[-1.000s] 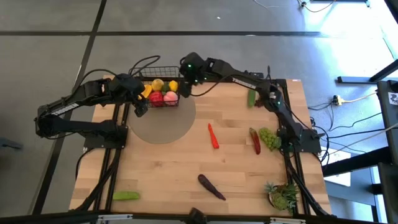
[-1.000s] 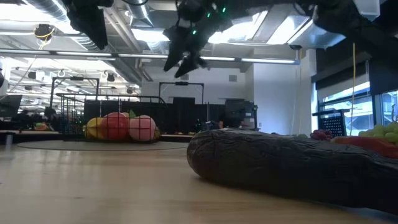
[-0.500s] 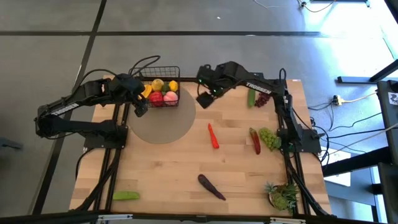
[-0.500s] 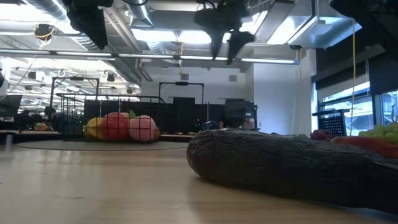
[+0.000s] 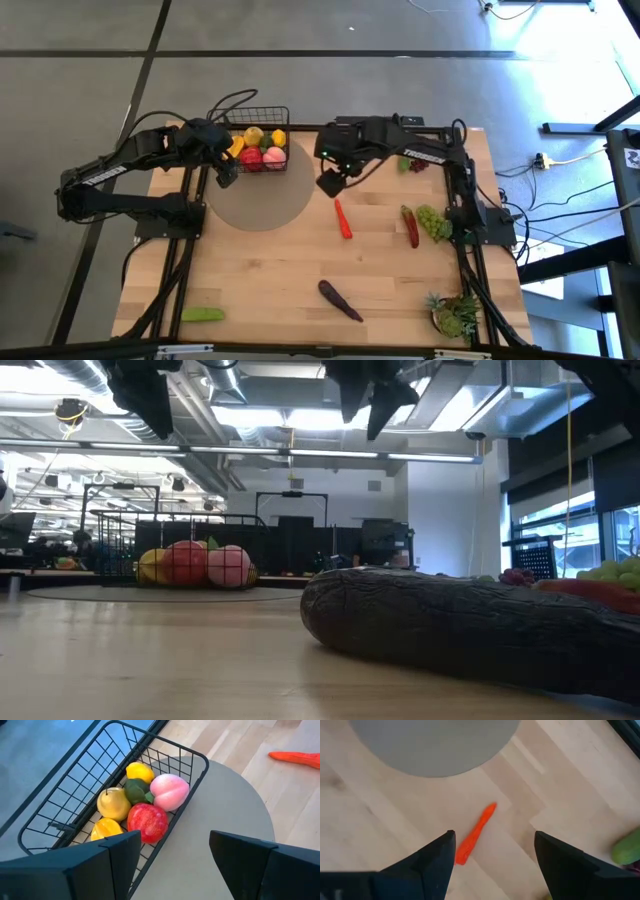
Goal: Build produce basket
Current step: Put the green grapes into the black wire basket
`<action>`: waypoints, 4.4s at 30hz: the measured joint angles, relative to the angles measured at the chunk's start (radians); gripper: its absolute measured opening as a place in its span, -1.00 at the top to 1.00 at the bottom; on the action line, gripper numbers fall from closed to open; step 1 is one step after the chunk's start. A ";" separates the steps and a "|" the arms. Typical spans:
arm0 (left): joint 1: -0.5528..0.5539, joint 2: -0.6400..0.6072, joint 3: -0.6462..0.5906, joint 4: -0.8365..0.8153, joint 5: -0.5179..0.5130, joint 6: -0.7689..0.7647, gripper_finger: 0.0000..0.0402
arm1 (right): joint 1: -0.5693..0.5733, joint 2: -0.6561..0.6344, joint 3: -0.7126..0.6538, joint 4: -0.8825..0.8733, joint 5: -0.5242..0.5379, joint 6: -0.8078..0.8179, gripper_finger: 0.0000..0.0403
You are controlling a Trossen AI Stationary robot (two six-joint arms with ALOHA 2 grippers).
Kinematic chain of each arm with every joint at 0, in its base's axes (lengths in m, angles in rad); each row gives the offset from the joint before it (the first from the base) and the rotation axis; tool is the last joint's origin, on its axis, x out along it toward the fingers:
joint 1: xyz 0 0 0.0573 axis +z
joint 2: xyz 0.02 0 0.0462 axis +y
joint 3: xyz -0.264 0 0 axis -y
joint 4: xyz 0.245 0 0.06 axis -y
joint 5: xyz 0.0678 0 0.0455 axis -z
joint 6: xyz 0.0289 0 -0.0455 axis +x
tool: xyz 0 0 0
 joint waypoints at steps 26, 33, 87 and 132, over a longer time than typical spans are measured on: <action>0.000 0.000 0.000 0.164 0.061 0.000 -0.12 | 0.104 -0.678 -0.976 -0.002 -0.160 0.473 -0.29; -0.001 0.001 0.000 0.179 0.061 0.000 -0.12 | 0.106 -0.720 -1.213 0.001 -0.159 0.471 -0.29; -0.001 0.137 0.000 0.191 0.087 0.008 -0.12 | -0.012 -0.438 -1.564 0.415 -0.167 0.362 0.03; -0.062 0.051 -0.001 0.188 0.087 -0.001 -0.12 | -0.073 -0.337 -0.684 0.654 0.211 -0.219 0.98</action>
